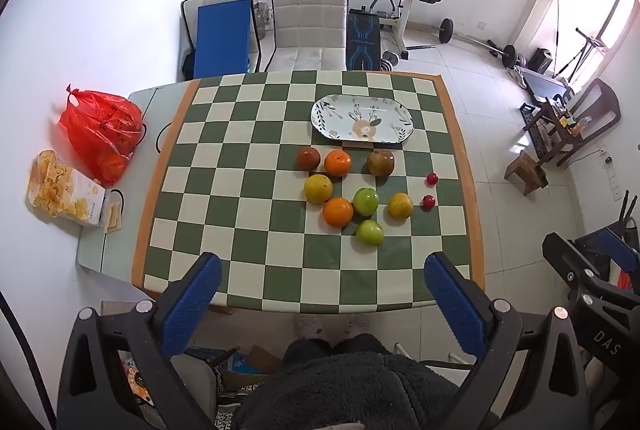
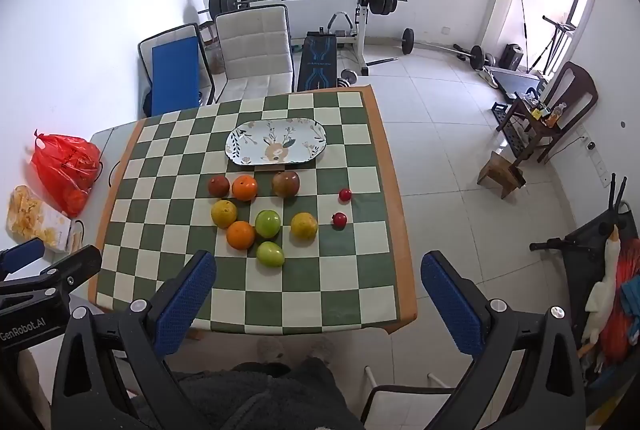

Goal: Organize fruits

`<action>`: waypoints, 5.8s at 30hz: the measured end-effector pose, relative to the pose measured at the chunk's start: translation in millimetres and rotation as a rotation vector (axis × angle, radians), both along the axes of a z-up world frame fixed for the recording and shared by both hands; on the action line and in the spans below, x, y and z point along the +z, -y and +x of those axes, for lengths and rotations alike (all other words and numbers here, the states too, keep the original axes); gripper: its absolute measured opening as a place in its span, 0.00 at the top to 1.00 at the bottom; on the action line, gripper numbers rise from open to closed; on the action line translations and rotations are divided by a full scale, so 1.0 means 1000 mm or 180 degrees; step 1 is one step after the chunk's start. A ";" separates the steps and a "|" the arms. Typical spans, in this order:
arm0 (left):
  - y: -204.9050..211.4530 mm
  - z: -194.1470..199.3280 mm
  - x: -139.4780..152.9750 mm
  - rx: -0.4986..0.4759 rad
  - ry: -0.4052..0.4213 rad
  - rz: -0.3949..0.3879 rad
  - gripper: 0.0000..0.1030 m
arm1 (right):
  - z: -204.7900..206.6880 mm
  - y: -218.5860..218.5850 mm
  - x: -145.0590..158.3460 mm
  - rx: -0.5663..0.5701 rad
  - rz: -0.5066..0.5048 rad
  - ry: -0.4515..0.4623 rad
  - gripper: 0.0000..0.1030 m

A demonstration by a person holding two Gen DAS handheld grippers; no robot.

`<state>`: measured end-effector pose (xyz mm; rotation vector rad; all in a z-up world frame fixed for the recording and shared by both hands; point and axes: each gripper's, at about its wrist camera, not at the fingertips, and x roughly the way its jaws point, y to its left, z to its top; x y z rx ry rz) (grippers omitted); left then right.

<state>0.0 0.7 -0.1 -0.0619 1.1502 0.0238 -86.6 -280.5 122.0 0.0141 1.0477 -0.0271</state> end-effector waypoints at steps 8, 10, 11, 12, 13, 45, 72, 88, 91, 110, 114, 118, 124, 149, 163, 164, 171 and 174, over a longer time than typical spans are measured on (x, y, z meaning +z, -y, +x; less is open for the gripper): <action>0.000 0.000 0.001 -0.0001 0.0024 0.0031 0.00 | 0.000 -0.001 0.001 0.0004 0.0010 -0.0009 0.00; 0.000 0.000 0.001 -0.0004 0.0025 0.0034 0.00 | 0.000 -0.001 0.001 0.0012 0.0014 -0.0023 0.00; 0.000 0.000 0.001 -0.0008 0.0026 0.0037 0.00 | 0.000 -0.001 0.002 0.0014 0.0015 -0.0023 0.00; 0.000 0.000 0.001 -0.0012 0.0028 0.0039 0.00 | 0.000 -0.001 0.003 0.0017 0.0014 -0.0023 0.00; 0.000 0.000 0.002 -0.0015 0.0029 0.0040 0.00 | 0.000 0.000 0.004 0.0019 0.0012 -0.0024 0.00; -0.001 0.007 0.013 -0.0035 0.0066 0.0076 0.00 | -0.004 0.000 0.005 0.0014 0.0017 0.0005 0.00; -0.003 0.007 0.013 -0.0040 0.0081 0.0071 0.00 | -0.003 -0.002 0.010 0.0011 0.0024 0.0025 0.00; -0.001 0.010 0.019 -0.0034 0.0104 0.0080 0.00 | -0.004 -0.003 0.011 0.0009 0.0020 0.0037 0.00; -0.010 0.017 0.032 -0.0031 0.0099 0.0073 0.00 | -0.005 -0.003 0.011 0.0008 0.0028 0.0036 0.00; -0.046 0.096 -0.062 0.0597 0.0110 0.1095 0.00 | 0.100 -0.022 -0.114 0.0120 0.0408 -0.0439 0.00; -0.050 0.112 -0.111 0.0668 -0.0234 0.1179 0.00 | 0.153 -0.040 -0.213 0.0219 0.0595 -0.0867 0.00; -0.052 0.127 -0.165 0.0743 -0.0669 0.1068 0.00 | 0.184 -0.049 -0.328 0.0308 0.0671 -0.1364 0.07; -0.062 0.138 -0.216 0.0981 -0.1208 0.0694 0.02 | 0.209 -0.069 -0.433 0.0438 0.0874 -0.1790 0.21; -0.037 0.289 -0.369 0.0179 -0.2098 -0.0498 0.40 | 0.229 -0.141 -0.526 -0.0061 0.0716 -0.1930 0.40; -0.063 0.244 -0.376 -0.0235 -0.1908 -0.0239 0.40 | 0.241 -0.154 -0.540 -0.0395 0.0605 -0.2057 0.37; -0.065 0.243 -0.375 -0.0211 -0.1898 -0.0239 0.40 | 0.240 -0.152 -0.539 -0.0394 0.0590 -0.2067 0.37; -0.065 0.226 -0.354 -0.0192 -0.1772 -0.0298 0.41 | 0.236 -0.155 -0.547 -0.0336 0.0643 -0.2029 0.38; -0.065 0.224 -0.325 -0.0209 -0.1661 -0.0426 0.41 | 0.227 -0.117 -0.530 -0.0262 0.0703 -0.1984 0.38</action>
